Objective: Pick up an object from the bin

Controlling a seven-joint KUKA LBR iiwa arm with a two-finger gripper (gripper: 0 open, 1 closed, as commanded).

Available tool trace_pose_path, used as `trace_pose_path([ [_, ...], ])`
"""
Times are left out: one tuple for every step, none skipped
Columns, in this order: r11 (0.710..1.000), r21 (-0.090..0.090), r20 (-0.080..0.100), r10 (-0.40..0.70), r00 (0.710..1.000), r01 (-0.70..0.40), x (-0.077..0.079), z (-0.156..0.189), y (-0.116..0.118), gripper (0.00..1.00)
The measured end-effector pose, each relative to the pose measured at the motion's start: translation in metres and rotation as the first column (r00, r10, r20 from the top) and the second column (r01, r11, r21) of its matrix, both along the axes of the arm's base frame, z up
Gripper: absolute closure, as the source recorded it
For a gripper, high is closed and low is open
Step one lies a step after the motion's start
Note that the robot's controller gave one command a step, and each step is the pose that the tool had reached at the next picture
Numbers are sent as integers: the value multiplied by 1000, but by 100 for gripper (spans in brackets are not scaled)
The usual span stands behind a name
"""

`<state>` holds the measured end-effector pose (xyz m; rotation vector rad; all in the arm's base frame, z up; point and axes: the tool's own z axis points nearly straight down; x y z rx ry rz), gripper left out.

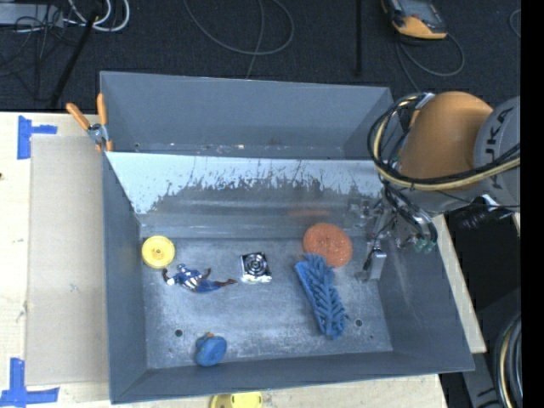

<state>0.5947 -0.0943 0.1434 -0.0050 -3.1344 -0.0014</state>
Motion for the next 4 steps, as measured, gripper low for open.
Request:
trace_pose_path([
  [1000,-1,7,3,1000,-3,2,5,0,0],
  [990,-1,10,-138,990,138,-43,-9,24,0],
  [962,0,5,-274,962,274,-79,6,43,0],
  [970,-1,6,-244,970,244,-82,4,42,0],
])
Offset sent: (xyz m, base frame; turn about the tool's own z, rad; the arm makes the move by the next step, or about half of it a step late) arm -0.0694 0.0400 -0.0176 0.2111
